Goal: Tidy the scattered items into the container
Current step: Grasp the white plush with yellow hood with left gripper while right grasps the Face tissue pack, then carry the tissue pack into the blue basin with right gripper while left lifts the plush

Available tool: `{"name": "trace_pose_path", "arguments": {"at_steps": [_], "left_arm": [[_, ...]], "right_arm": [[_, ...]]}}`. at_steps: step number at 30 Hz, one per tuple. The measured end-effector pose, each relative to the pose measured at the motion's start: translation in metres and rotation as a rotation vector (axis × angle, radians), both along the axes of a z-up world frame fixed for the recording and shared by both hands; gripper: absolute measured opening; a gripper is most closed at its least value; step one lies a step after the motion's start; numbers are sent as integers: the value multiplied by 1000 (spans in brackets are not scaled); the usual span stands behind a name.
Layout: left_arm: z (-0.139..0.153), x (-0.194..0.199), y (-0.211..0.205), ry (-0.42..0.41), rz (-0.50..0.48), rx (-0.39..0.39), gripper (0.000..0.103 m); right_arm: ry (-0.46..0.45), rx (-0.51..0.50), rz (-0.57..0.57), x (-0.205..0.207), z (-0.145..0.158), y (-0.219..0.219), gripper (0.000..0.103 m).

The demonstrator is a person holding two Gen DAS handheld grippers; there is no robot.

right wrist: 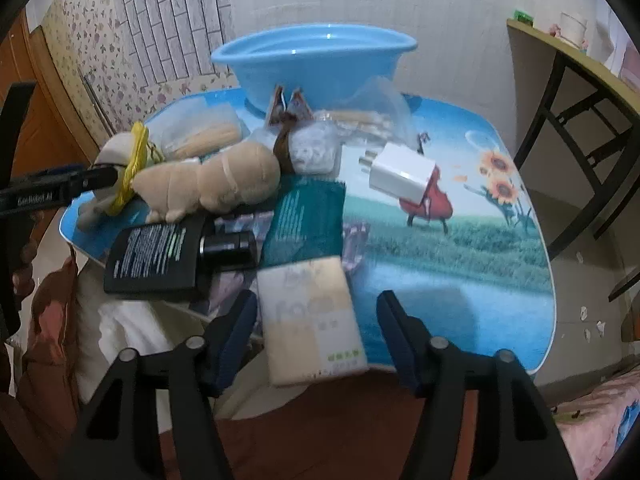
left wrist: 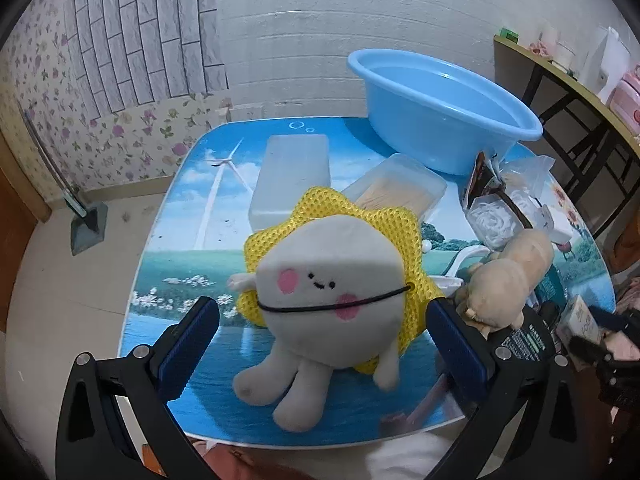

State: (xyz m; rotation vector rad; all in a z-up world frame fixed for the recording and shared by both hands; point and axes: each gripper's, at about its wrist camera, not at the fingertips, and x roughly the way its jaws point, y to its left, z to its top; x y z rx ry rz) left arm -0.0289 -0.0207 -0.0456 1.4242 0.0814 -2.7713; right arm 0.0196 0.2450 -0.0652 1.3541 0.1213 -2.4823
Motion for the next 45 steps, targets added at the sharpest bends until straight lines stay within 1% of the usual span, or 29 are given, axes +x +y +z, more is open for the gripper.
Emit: {"name": "trace_pose_path", "arguments": {"at_steps": [2,3,6,11,12,14,15,18,24,27,32,37,41,45], "left_arm": [[-2,-3,1,-1,-3,1,103],[-4,-4,3,-2,-6,-2,103],[-9,-9,6,-8,-11,-20,103],[-12,-8,8,6,-31,-29,103],[-12,-7,9,13,-37,-35,100],[-9,-4,10,33,-55,-37,86],[-8,-3,9,36,-58,-37,77],[-7,-2,7,39,-66,-26,77],[-2,3,2,56,-48,-11,75],[7,7,-1,81,-42,-3,75],[27,11,-4,135,-26,-12,73],[56,13,-8,207,-26,4,72],[81,6,-4,264,-40,1,72],[94,-11,6,289,-55,-12,72]], "right_arm": [[-20,-7,12,1,-4,-2,52],[-24,-5,15,2,-5,-2,52],[-21,17,21,1,-7,-4,49],[-37,-15,11,-2,-6,0,47],[-33,-19,8,-2,-5,0,47],[-22,-26,5,-2,-3,1,47],[-16,-33,4,-2,-1,2,47],[1,-52,1,-4,5,4,47],[31,-82,1,-7,12,4,47],[42,-104,5,-12,18,3,47],[78,-125,15,-21,28,-1,47],[143,-132,45,-34,48,-7,47],[193,-150,63,-50,66,-7,47],[234,-144,84,-69,77,-13,47]]}}
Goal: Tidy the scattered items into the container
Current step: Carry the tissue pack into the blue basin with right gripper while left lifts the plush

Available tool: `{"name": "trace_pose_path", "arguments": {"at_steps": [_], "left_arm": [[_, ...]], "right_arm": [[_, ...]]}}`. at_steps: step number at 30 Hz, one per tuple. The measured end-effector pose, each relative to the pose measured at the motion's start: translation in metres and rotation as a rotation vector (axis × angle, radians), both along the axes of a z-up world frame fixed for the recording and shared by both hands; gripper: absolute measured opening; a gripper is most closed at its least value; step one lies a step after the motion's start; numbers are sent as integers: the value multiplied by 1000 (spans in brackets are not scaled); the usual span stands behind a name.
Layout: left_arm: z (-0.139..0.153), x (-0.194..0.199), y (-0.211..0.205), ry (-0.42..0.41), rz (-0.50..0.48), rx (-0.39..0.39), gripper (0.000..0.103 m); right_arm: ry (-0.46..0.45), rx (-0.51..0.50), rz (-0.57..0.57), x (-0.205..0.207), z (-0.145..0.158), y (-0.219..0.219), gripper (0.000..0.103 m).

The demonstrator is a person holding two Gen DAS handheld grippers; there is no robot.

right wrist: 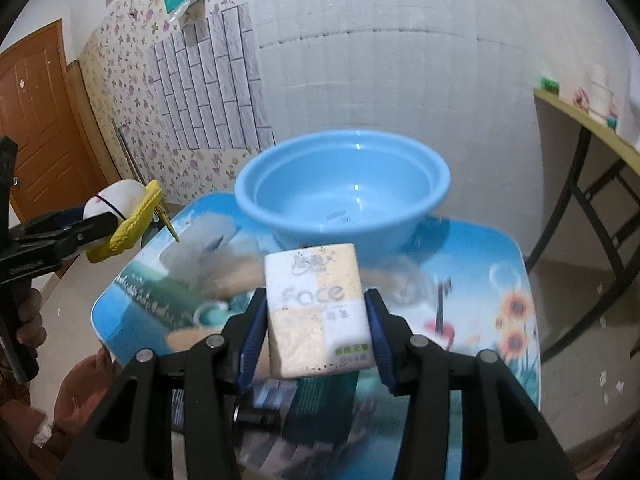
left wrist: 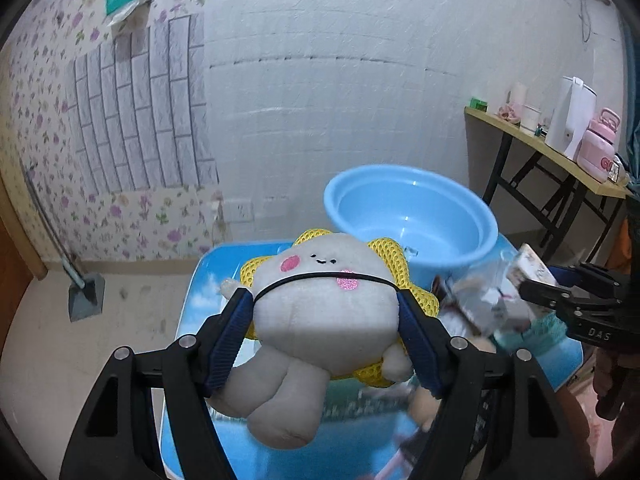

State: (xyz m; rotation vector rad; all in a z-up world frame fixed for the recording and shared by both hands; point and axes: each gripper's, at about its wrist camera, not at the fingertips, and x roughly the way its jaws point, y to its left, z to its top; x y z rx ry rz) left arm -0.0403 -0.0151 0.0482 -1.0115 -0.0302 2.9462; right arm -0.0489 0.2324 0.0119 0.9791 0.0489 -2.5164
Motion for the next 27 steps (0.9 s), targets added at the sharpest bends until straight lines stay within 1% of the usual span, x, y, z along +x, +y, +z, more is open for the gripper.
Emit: {"name": "trace_pose_path", "arguments": {"at_steps": [5,10,14,17,18,19,21,22,23,24,25,27], "left_arm": [[3,-33,16,-19,-26,5,72],[7,-61,37,-1,-62,-13,71],[5,-83,47,-11,-59,-69,71],[0,-83,42,-25,-50,-70,71],[-4,-82,38,-49,-38,-63,72],[-9,-80,34,-82,-38,-44,75],[-21,-74,31,-132,-65,-16,80],[-28,-70,33,-149,-85,-22,84],[-35,-65,36,-160,-97,-42,86],[-43,-61,40,-177,-105,-78,89],[-48,-57,42,-182,-109,-94,91],[-52,-48,45,-162,-131,-67,94]], "right_arm": [[33,-20,17,-24,11,-8,47],[27,-33,21,-51,10,-11,47],[18,-46,5,-74,6,-8,47],[5,-58,-4,-91,3,-4,47],[3,-66,-3,-93,2,-3,47],[4,-70,-3,-95,1,-1,47],[7,-68,-6,-98,0,0,47],[9,-68,-7,-99,-1,1,47],[11,-70,-6,-100,-1,1,47],[12,-74,-3,-100,-2,1,47],[11,-77,-1,-100,-2,0,47],[10,-80,4,-100,-2,0,47]]}}
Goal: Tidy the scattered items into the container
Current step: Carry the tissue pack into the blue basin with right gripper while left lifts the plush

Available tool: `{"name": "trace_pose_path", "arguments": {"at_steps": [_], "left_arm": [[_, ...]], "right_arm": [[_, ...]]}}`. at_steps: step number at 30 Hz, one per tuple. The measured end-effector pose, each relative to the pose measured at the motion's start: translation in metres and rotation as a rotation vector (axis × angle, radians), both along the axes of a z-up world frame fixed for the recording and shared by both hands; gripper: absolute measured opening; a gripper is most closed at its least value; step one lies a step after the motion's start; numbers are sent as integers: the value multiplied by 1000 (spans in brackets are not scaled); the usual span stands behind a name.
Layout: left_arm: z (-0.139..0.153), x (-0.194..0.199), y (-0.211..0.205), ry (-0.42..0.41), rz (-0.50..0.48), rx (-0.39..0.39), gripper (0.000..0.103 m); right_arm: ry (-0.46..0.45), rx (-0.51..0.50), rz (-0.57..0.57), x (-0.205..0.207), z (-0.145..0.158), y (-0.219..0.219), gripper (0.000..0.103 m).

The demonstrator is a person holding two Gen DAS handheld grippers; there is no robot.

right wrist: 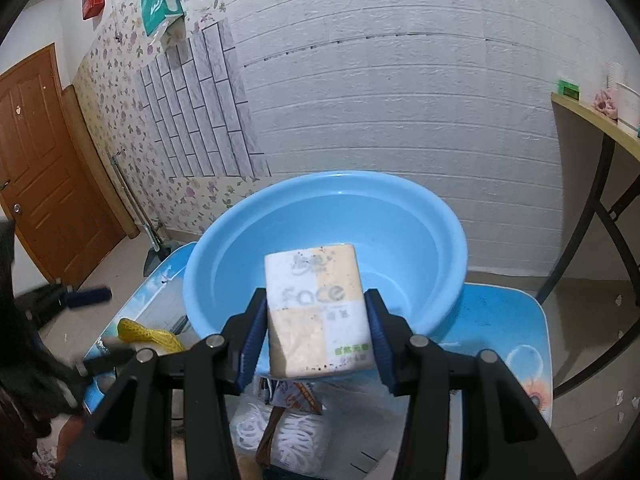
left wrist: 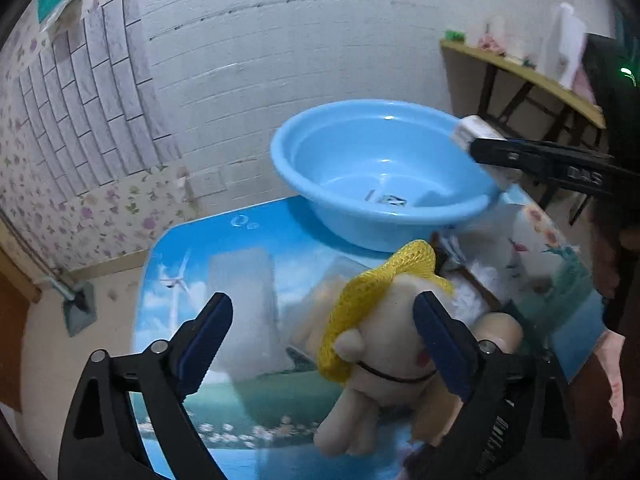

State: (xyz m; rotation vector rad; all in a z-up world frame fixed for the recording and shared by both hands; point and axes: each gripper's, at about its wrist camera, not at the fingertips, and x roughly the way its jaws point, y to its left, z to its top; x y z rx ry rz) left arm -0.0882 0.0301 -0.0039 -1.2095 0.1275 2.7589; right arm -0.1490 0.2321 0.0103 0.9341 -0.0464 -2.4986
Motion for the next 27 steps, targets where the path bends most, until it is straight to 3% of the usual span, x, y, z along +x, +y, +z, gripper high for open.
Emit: {"name": "trace_pose_path", "arguments": {"at_steps": [1,6,12,14,15,19,27], "left_arm": [[0,2,1,-6,-15,19,98],[-3,10,8,-22,-99,65,100],[-25,3,22,-67,-142,20,100],[-25,4,22,-42,-135,16,91],[-24,5,21,-32,-130,16,70],[-15,6,12,-26,-138,69,65],[34,9,-10,127,-77,70,65]], "right_arm": [[-1,1,2,1,0,0,47],[-6,16,0,4,1,-2,47],[-27,34,-8,3,-2,-5,47],[-28,42,-7,4,-1,-7,47],[-27,47,-7,4,-1,-7,47],[-31,59,-14,4,-1,-6,47],[-33,62,-16,1,-1,-8,47]]}}
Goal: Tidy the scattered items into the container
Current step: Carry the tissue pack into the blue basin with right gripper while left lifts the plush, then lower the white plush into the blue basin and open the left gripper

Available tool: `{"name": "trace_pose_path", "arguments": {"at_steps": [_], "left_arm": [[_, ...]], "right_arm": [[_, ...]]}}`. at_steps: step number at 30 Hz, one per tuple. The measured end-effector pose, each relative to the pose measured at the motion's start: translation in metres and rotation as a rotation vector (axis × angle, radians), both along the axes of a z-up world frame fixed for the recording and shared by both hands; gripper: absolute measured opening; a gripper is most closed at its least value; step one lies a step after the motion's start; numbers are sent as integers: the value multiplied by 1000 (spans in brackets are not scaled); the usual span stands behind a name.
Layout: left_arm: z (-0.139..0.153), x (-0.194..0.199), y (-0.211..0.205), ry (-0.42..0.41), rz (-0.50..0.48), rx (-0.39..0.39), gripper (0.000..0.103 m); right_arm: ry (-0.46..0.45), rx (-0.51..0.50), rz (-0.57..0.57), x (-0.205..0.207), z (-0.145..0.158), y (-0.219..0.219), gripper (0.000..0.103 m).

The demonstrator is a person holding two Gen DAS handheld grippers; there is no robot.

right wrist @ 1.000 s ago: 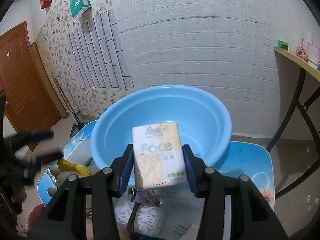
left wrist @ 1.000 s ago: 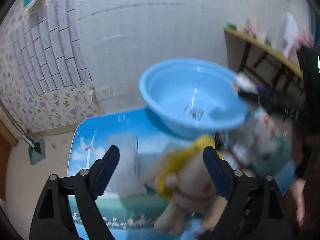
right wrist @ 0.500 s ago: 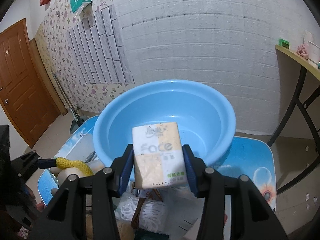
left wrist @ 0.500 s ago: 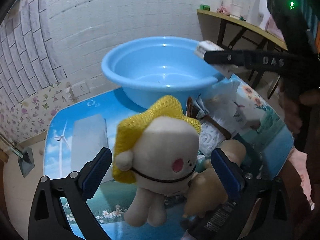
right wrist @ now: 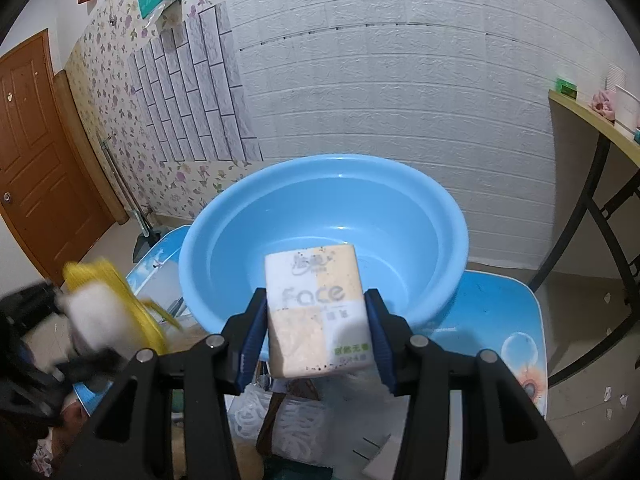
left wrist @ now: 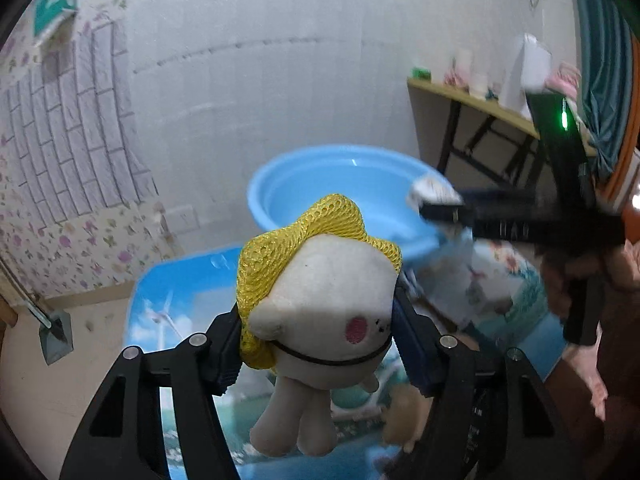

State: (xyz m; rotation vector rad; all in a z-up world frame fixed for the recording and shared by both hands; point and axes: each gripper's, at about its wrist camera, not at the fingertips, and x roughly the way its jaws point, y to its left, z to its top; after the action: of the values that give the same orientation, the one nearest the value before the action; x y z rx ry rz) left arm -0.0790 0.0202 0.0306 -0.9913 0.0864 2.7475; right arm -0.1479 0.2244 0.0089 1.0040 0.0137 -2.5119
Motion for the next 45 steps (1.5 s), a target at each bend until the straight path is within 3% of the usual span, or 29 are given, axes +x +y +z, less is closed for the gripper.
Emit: {"name": "trace_pose_path", "arguments": {"at_steps": [12,22,31,34,38,45], "left_arm": [[23,-58,15,66,7,2,65],[13,-95,46,26,47,-45,67],[15,-106,62,-25,133,-62,68],[20,-105,78,-9,135,-95,80],[20,-101,91,3,161,-146,85],[3,-93,89,-76,201,-75,86]], "right_arm": [[1,-11,15,-14,-2,-4,45],[-38,-108,39,-23,-10,9,51],[12,-130,23,4,-4,32,53],[14,-132,6,17,-5,50,53],[0,-154,-22,29,-7,68,53],[-34,-174,-8,43,-15,75,53]]}}
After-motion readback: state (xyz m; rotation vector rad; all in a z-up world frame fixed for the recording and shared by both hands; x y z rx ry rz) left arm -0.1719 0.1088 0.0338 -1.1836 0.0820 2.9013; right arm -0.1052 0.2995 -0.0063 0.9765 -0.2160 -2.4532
